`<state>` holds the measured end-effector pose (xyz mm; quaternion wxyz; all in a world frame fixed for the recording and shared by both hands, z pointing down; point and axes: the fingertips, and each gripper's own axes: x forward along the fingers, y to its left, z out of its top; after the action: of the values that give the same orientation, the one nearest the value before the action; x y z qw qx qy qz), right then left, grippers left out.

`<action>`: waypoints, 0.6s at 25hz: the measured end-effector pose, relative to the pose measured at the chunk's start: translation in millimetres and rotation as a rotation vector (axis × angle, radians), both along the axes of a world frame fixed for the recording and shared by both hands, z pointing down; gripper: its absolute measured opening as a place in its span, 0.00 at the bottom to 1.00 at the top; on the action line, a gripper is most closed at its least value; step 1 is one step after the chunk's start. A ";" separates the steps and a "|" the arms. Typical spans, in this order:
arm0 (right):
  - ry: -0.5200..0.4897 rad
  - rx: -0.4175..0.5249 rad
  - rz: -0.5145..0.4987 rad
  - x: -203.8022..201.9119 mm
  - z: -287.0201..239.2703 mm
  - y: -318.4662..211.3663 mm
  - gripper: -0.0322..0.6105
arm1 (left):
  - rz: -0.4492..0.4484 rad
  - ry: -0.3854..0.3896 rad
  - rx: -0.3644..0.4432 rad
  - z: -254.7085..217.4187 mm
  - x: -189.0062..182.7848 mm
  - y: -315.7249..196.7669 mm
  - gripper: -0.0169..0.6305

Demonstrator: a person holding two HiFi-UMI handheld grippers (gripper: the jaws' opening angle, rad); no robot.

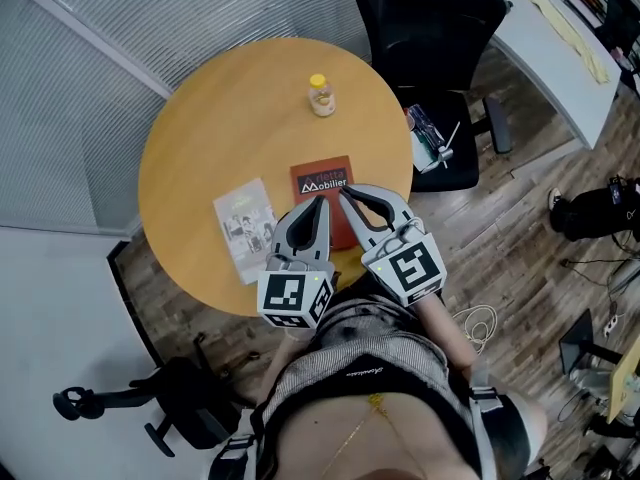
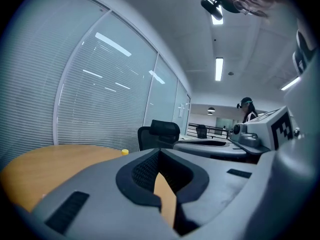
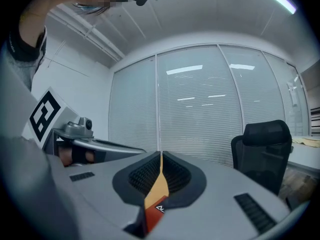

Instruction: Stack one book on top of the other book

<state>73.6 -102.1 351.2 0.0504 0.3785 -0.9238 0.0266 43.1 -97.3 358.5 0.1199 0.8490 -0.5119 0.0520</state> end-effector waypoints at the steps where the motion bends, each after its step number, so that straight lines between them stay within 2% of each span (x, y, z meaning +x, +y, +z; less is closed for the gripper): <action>1: -0.004 -0.011 -0.005 -0.8 1.5 -0.8 0.09 | -0.008 0.001 -0.002 1.0 -1.1 -1.0 0.06; 9: 0.004 -0.006 -0.094 -12.3 11.2 -8.3 0.09 | -0.076 -0.024 -0.011 5.6 -16.2 -4.3 0.06; 15: -0.015 -0.037 -0.097 -25.6 10.7 -10.4 0.09 | -0.096 -0.022 -0.021 5.9 -32.8 -4.8 0.06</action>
<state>48.0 -112.4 361.9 0.0518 0.3321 -0.9408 0.0439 10.3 -102.1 364.4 0.1254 0.8216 -0.5528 0.0607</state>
